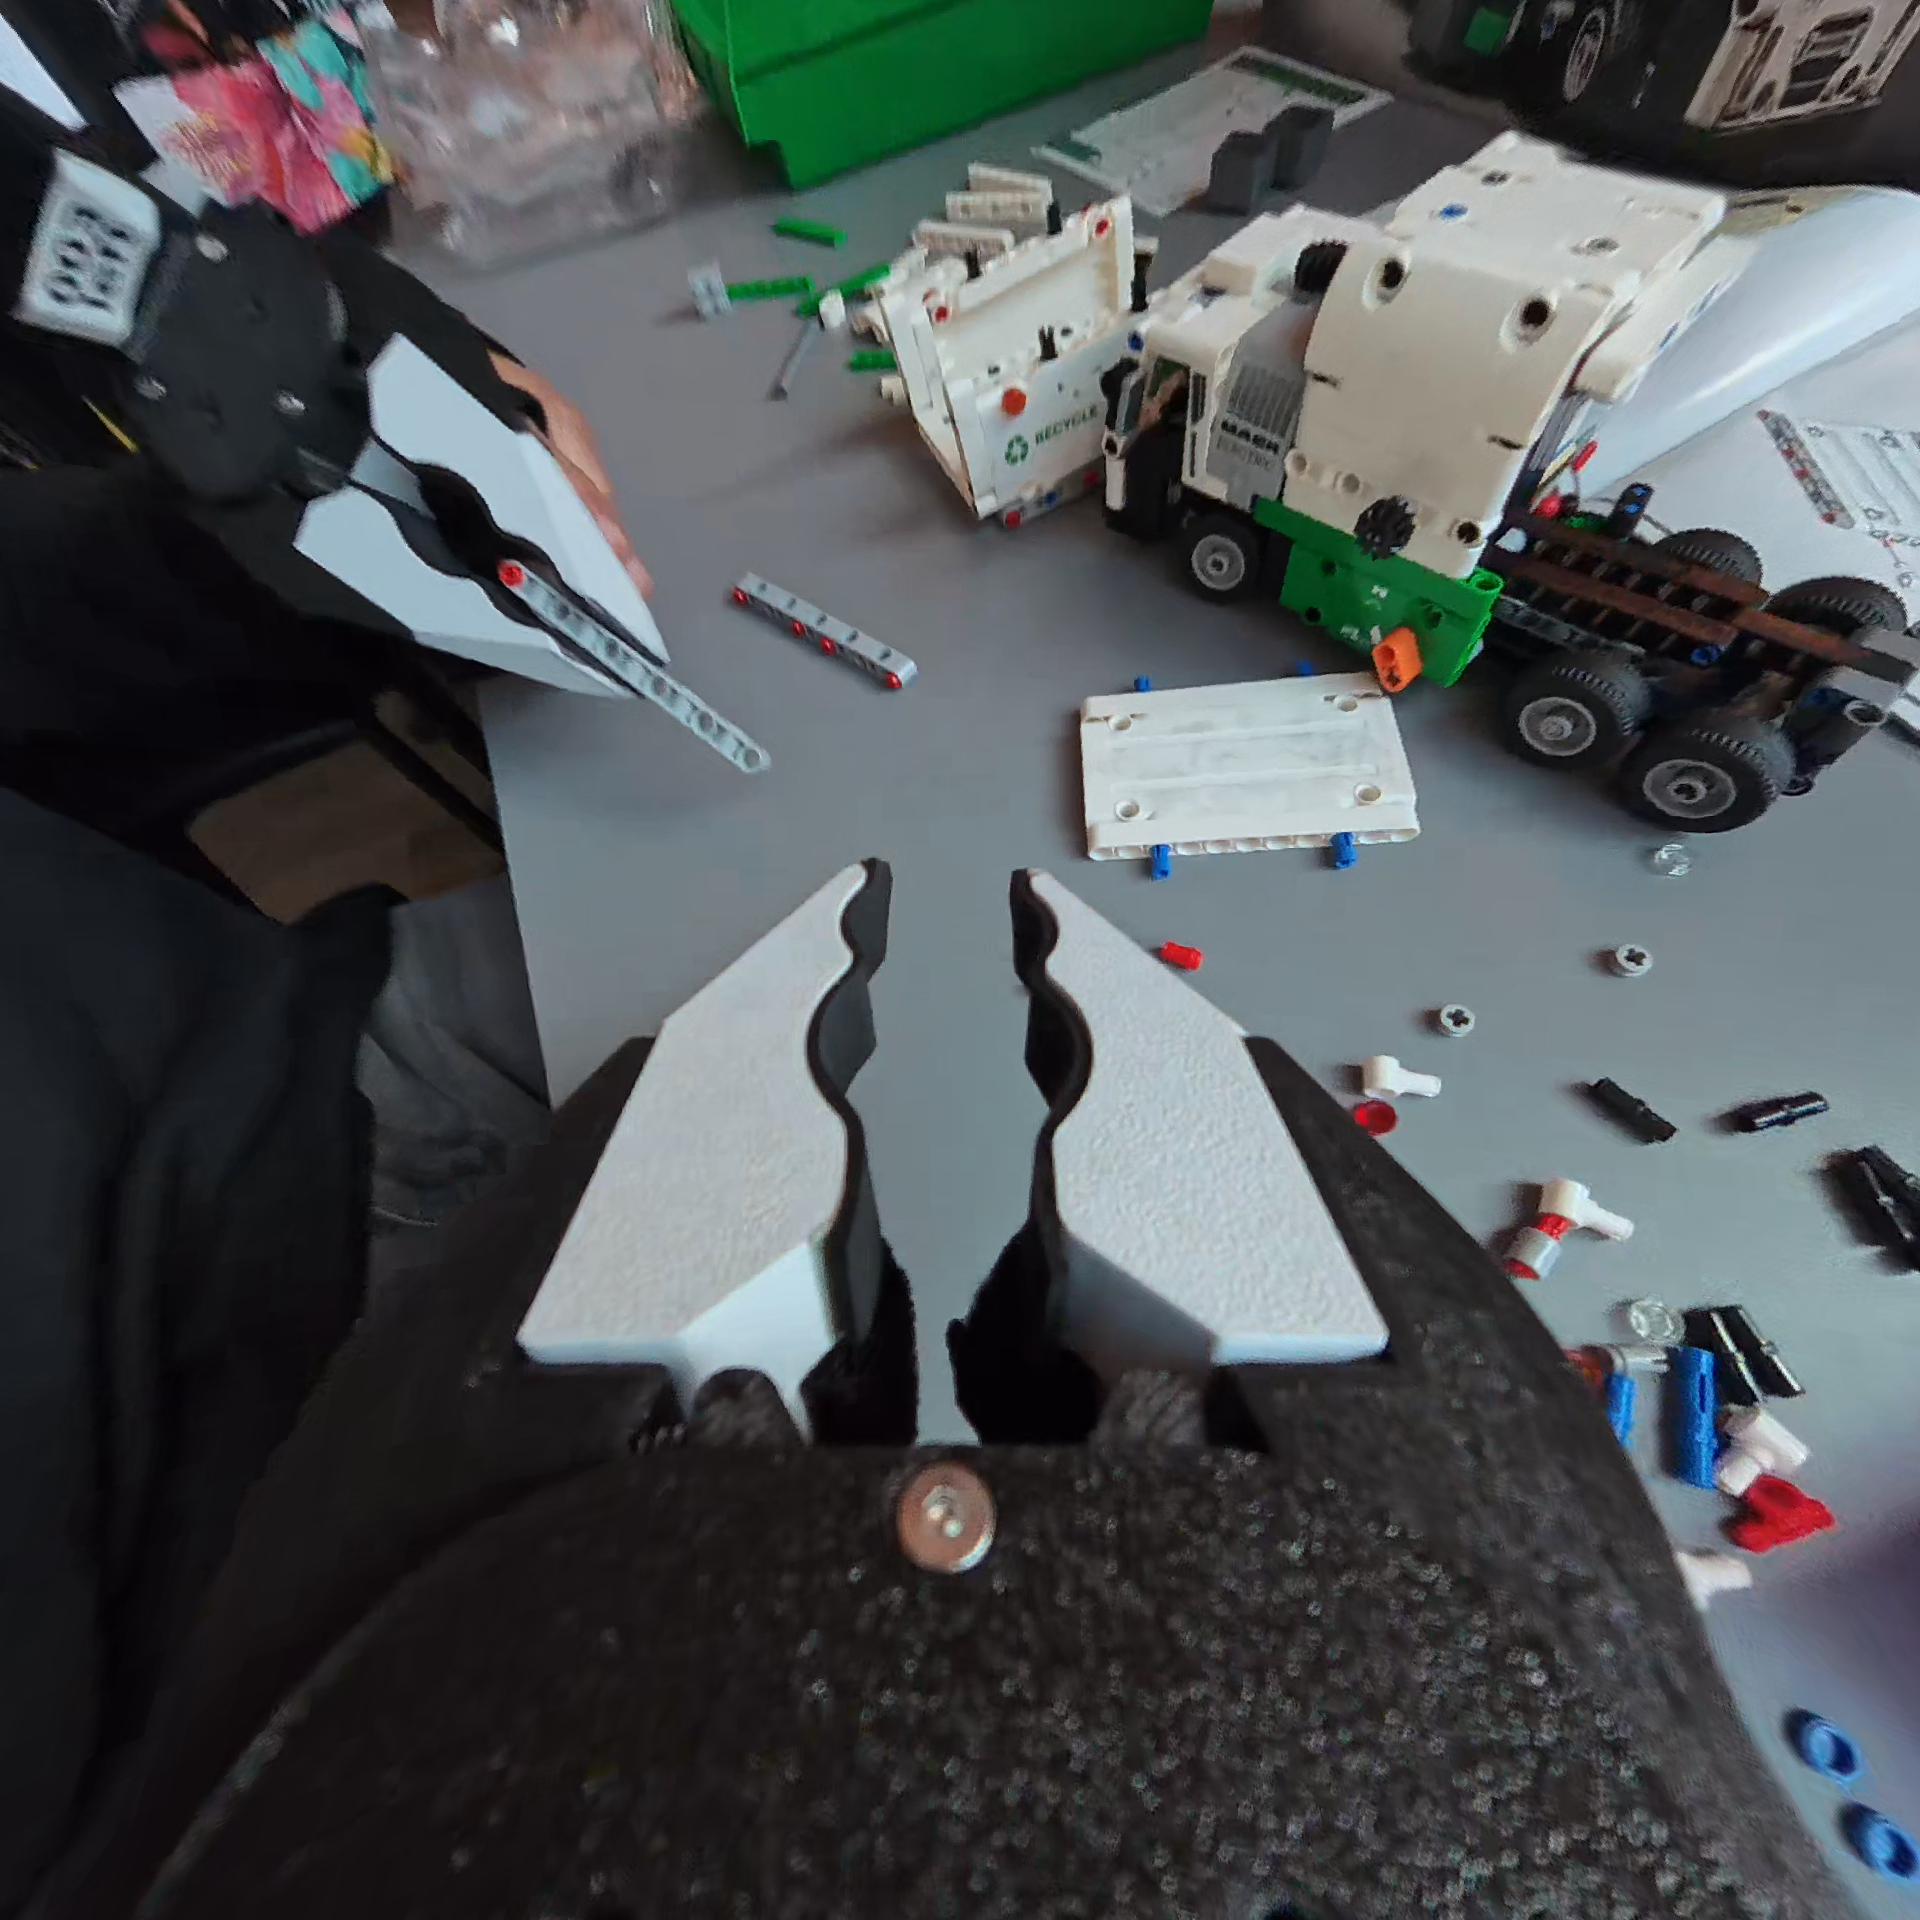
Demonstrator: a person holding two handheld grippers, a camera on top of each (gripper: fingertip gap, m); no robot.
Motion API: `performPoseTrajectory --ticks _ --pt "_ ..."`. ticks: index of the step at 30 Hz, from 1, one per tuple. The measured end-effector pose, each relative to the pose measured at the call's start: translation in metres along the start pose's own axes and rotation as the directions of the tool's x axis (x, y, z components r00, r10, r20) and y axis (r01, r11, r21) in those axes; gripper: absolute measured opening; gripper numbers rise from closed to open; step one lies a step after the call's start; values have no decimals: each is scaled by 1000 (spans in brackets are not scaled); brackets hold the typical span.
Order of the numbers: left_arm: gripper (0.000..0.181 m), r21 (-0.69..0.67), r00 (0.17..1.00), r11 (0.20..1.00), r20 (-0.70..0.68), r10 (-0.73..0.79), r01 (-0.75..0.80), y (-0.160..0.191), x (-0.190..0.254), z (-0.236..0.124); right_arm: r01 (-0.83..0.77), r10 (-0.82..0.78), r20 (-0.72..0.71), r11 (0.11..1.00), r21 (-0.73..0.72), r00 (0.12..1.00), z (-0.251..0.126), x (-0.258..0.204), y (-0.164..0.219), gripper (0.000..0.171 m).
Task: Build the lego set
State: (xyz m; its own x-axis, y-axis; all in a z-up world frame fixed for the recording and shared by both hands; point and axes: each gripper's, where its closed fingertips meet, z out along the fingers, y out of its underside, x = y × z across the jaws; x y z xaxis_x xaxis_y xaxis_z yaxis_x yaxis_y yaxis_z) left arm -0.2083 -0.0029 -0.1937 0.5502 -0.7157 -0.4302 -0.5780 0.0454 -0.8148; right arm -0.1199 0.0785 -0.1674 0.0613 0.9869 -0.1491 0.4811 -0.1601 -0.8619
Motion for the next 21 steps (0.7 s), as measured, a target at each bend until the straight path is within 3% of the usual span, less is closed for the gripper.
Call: performPoseTrajectory --ticks 5,8,11,15,18,21 --pt "5 92 989 996 -146 26 -13 -26 -13 22 47 -48 2 986 161 999 -30 2 -16 29" --pt "5 132 972 991 -226 55 -25 -41 -16 31 116 -116 -9 978 176 993 -36 5 -8 38" --pt "5 159 961 985 -255 104 -65 -49 -13 40 219 -218 -15 974 62 976 -31 14 15 47" --pt "5 207 955 957 -172 240 -203 -49 -19 43 405 -404 31 909 -97 914 -22 30 38 36" --pt "5 232 947 935 -115 299 -268 -44 -21 40 566 -556 103 811 -151 825 -12 39 44 30" --pt "5 231 942 932 -122 313 -280 -37 -16 33 648 -616 227 755 -105 754 -1 37 42 26"
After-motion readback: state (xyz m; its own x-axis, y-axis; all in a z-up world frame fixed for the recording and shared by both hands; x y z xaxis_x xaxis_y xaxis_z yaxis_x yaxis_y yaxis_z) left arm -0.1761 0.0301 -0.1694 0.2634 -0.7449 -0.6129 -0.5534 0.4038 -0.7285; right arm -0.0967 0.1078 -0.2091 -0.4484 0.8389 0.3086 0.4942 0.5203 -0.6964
